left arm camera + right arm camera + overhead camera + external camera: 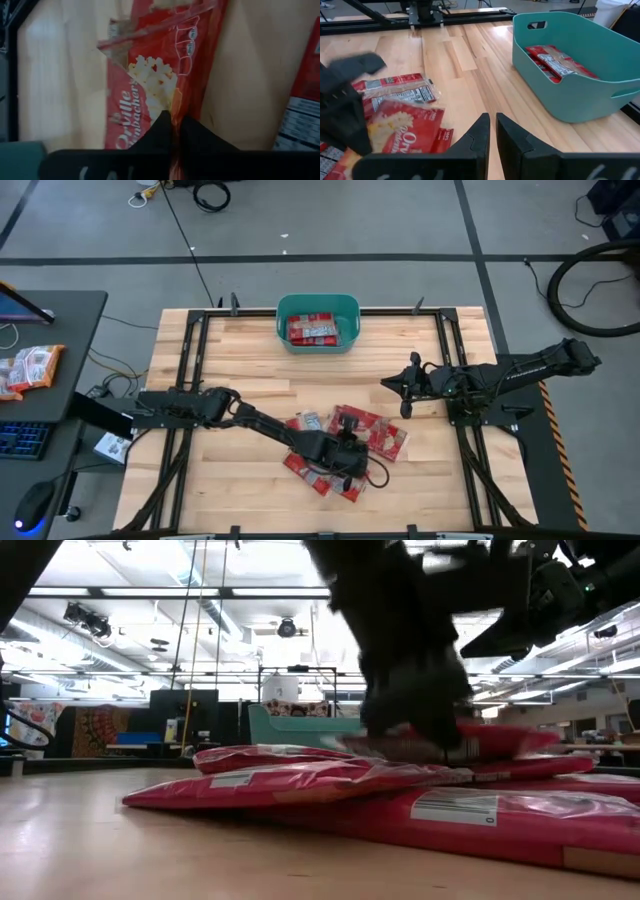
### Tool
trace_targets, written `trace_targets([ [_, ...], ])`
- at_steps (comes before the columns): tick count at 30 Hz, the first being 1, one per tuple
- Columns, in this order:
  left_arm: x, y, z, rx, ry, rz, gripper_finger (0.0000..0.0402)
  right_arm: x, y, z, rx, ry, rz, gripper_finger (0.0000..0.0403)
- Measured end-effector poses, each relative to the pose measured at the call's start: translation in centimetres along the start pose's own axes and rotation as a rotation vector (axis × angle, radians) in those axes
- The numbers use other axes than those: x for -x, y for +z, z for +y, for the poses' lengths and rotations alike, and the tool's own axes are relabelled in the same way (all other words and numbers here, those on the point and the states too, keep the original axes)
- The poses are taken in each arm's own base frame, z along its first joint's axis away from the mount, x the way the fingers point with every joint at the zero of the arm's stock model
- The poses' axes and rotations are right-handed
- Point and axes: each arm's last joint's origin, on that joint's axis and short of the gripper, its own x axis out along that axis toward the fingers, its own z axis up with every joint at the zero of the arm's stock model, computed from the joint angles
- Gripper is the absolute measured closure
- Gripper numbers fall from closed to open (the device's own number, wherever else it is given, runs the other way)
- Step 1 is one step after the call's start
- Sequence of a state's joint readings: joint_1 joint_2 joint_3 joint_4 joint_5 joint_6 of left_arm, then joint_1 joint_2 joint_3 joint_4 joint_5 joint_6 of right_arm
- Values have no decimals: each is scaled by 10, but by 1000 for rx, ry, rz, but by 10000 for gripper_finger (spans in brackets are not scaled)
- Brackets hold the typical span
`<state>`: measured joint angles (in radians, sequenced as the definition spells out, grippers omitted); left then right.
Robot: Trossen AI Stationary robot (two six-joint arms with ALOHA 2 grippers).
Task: Sort popcorn bags into baskets
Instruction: Put the popcorn bag into the green bin
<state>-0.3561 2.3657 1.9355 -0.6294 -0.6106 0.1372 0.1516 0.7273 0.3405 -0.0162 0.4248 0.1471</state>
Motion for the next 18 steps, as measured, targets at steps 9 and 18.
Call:
trace_targets([
  [9,40,12,45,7,74,166,381,0,0,0,0,7,1,366],
  [18,38,-12,110,-17,278,411,380,0,0,0,0,7,1,367],
])
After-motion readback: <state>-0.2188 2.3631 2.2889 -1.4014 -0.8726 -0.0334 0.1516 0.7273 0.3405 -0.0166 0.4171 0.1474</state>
